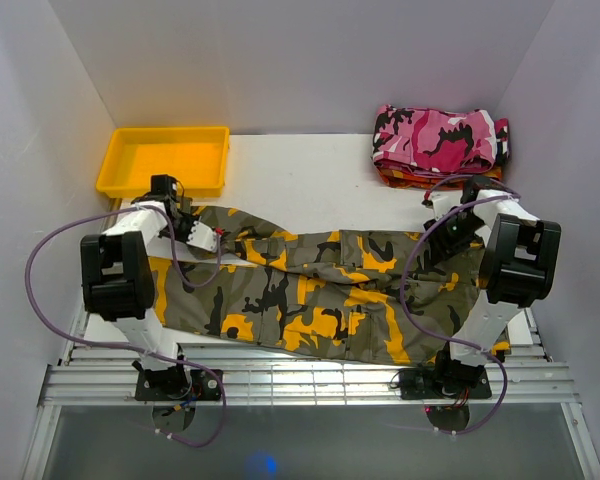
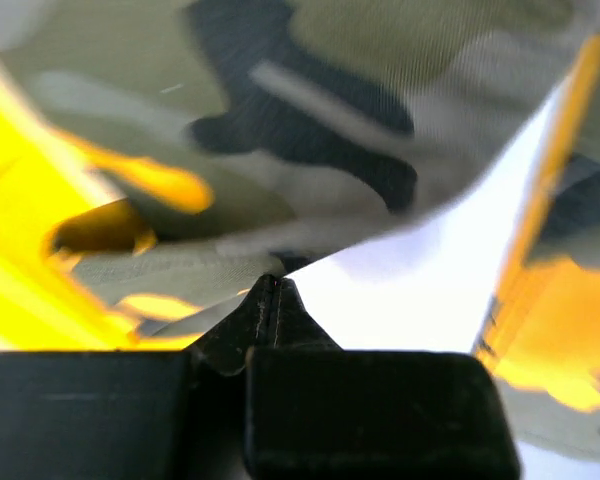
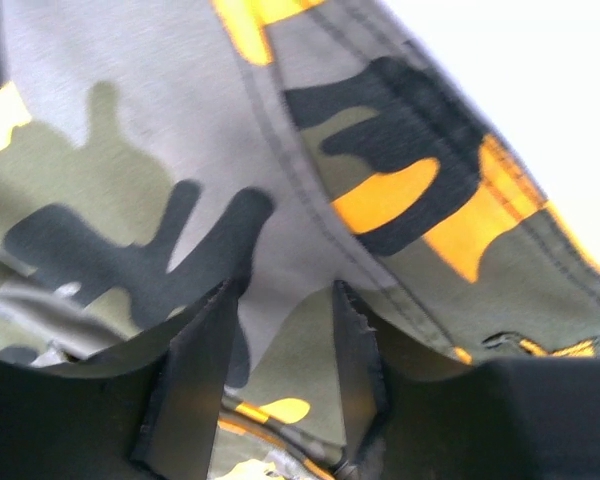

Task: Fold and stack the trousers
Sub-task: Flatten the trousers out

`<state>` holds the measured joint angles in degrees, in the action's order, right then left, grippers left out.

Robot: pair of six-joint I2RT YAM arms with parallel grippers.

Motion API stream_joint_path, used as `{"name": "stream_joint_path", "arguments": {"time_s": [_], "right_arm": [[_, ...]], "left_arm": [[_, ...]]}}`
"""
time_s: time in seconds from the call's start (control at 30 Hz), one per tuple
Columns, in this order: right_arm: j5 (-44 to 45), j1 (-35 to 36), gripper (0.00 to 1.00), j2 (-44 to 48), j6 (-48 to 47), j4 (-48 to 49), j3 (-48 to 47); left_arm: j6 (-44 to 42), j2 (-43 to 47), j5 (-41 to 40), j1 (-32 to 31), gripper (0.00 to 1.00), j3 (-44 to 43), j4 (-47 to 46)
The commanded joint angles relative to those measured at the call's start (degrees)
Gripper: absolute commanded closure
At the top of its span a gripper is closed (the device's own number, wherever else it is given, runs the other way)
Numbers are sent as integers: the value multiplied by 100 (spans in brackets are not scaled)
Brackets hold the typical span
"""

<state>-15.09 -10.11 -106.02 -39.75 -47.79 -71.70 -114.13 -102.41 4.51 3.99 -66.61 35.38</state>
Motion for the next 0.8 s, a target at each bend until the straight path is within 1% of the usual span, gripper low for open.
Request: {"name": "stream_joint_path", "arguments": {"time_s": [0.0, 0.03, 0.1, 0.13, 0.2, 0.23, 0.3, 0.33, 0.4, 0.43, 0.47, 0.5, 0.53, 0.57, 0.6, 0.63, 0.67, 0.7, 0.73, 0.77], "right_arm": [[216, -35, 54, -252, 221, 244, -195], [252, -44, 55, -235, 274, 287, -186], [349, -61, 55, -52, 458, 551, -73], [393, -70, 55, 10, 511, 638, -29], [481, -79, 56, 116, 617, 805, 51], [490, -114, 56, 221, 626, 850, 121], [507, -140, 56, 301, 635, 903, 183], [499, -167, 56, 353, 609, 912, 226], [429, -202, 56, 397, 573, 894, 262], [419, -219, 56, 432, 530, 877, 279], [393, -228, 56, 441, 512, 859, 306], [376, -237, 55, 450, 486, 842, 306], [367, -237, 55, 442, 459, 772, 306], [341, -237, 55, 433, 433, 728, 289], [323, -237, 53, 415, 424, 675, 271], [314, -237, 53, 389, 415, 640, 227], [297, -237, 53, 380, 415, 570, 157], [270, -237, 52, 380, 415, 552, 139], [261, -237, 52, 380, 415, 534, 113], [226, -237, 52, 389, 415, 508, 95]], "left_arm": [[-3495, 1143, 541, -3, 100, 43, 513], [-3354, 1310, 585, -12, 100, -18, 958], [-2819, 1776, 682, -47, 100, -194, 1513], [-2660, 1925, 630, -65, 100, -360, 2117], [-2160, 2389, 656, -100, 100, -475, 2639], [-2010, 2540, 673, -109, 100, -624, 3181], [-1546, 2796, 840, -109, 100, -800, 3728], [-1368, 3040, 945, -109, 100, -879, 4183], [-991, 3288, 1017, -109, 100, -767, 4276], [-997, 3646, 903, -109, 99, -522, 3763], [-1006, 3875, 772, -109, 91, 220, 3279], [-1085, 4069, 501, -91, 82, 584, 2778], [-1564, 4184, 385, -65, 69, 823, 2312], [-1830, 4107, 384, -39, 42, 903, 2299], [-2033, 3958, 471, -12, 3, 817, 2324], [-2400, 3783, 593, -12, 2, 747, 2307], [-2647, 3424, 560, -12, 2, 702, 2255], [-2841, 3264, 551, -12, 2, 711, 2107], [-2982, 3115, 411, -12, 2, 711, 1809], [-3315, 2704, 253, -12, 2, 658, 1780]]}}
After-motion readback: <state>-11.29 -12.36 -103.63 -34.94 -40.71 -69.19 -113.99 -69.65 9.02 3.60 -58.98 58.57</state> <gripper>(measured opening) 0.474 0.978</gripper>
